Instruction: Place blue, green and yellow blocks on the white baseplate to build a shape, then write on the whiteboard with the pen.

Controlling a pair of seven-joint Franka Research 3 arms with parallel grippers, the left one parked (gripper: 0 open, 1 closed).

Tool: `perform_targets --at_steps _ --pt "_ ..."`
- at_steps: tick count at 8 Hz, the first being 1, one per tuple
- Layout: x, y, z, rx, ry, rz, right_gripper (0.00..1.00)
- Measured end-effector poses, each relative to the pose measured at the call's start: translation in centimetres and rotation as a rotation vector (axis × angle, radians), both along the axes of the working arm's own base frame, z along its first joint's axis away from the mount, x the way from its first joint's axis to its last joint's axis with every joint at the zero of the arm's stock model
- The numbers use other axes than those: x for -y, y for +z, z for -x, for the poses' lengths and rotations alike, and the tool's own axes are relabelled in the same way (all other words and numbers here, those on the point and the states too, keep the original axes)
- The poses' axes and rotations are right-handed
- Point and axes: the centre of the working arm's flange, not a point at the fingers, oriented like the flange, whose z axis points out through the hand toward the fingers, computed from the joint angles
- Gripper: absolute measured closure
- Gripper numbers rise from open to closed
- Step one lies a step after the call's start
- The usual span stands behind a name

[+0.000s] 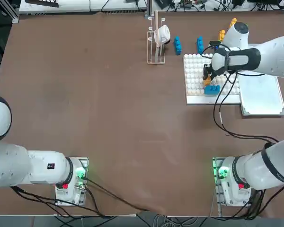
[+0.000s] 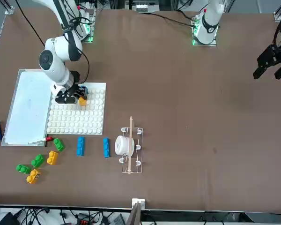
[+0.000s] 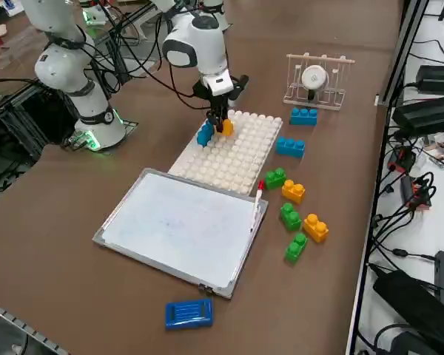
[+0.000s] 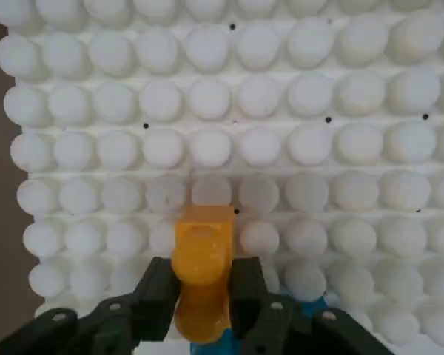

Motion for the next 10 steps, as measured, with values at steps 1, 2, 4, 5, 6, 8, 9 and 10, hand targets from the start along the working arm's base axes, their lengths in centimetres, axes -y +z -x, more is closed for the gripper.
perform_targets --at_steps 1,2,4,5,6,8,9,10 --pt "0.0 0.0 0.0 0.0 0.0 0.0 0.59" --pt "0.0 0.0 0.0 0.0 0.0 0.0 0.59" --pt "0.0 -0.01 0.0 0.0 0.0 0.0 0.59" --pt "0.0 -0.03 0.0 0.0 0.0 0.0 0.59" --pt "0.0 -0.03 0.0 0.0 0.0 0.0 0.59" --pt "0.0 -0.05 0.0 0.0 0.0 0.0 0.59" --pt "0.0 -0.05 0.0 0.001 0.0 0.0 0.59" --pt "0.0 -0.07 0.0 0.001 0.0 0.0 0.59"
